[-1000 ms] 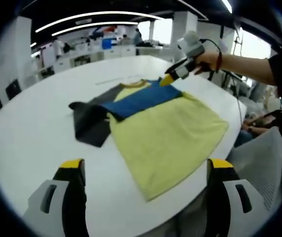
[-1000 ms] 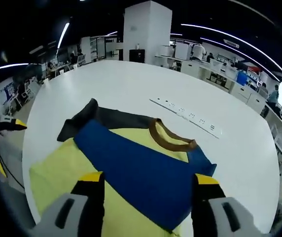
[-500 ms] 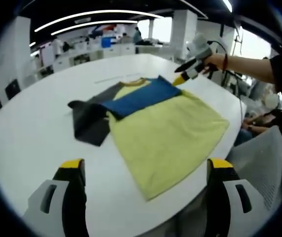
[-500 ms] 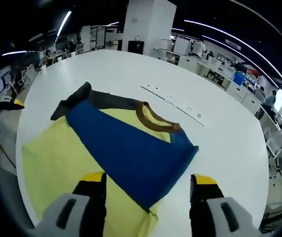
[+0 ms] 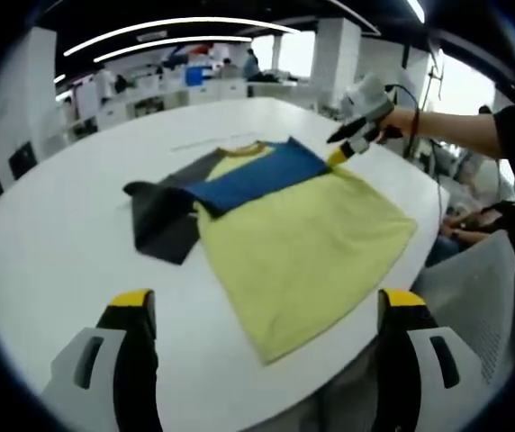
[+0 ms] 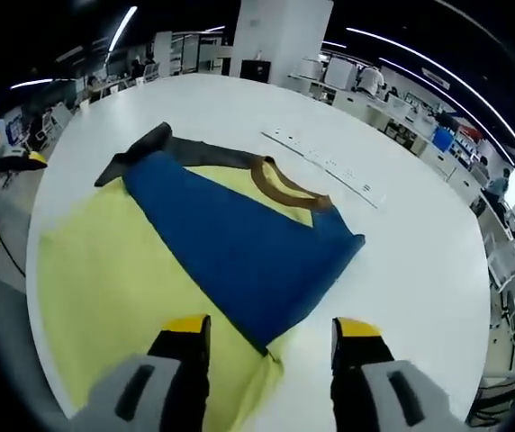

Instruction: Fold the garment on the visible template until the final outline fits inside the template.

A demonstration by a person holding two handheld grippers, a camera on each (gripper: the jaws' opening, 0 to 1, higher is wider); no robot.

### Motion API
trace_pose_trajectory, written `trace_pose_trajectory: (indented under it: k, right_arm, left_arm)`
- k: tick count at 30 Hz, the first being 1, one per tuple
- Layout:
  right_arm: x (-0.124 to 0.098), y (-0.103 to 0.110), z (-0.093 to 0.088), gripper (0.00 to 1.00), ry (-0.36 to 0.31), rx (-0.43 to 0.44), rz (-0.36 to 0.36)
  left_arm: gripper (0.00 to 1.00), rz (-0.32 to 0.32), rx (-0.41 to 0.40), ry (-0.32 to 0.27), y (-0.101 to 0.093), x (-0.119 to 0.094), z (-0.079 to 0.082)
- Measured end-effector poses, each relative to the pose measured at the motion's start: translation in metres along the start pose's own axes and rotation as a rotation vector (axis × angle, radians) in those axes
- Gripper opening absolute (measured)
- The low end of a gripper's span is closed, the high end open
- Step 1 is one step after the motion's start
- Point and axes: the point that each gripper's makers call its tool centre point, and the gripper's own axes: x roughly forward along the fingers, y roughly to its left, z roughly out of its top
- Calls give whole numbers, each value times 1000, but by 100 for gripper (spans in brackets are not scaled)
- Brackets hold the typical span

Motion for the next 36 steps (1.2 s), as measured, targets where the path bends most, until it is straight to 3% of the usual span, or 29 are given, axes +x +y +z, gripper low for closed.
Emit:
trace_pose_trajectory:
  k: [7, 13, 28, 36]
  right_arm:
    - [3, -1, -12, 39, 31, -19, 8]
    - [6, -3, -16, 22, 43, -62, -4]
    - [15, 0, -23, 8, 64, -87, -1]
    - [15, -4, -25, 1, 53, -36, -22]
  left_arm:
    - [99, 2, -12, -4, 1, 1, 1]
    - [99, -1, -18, -5, 1, 2, 1]
    - [97, 0, -53, -1, 4, 1, -3]
    - [96, -1, -64, 2, 5, 0, -5]
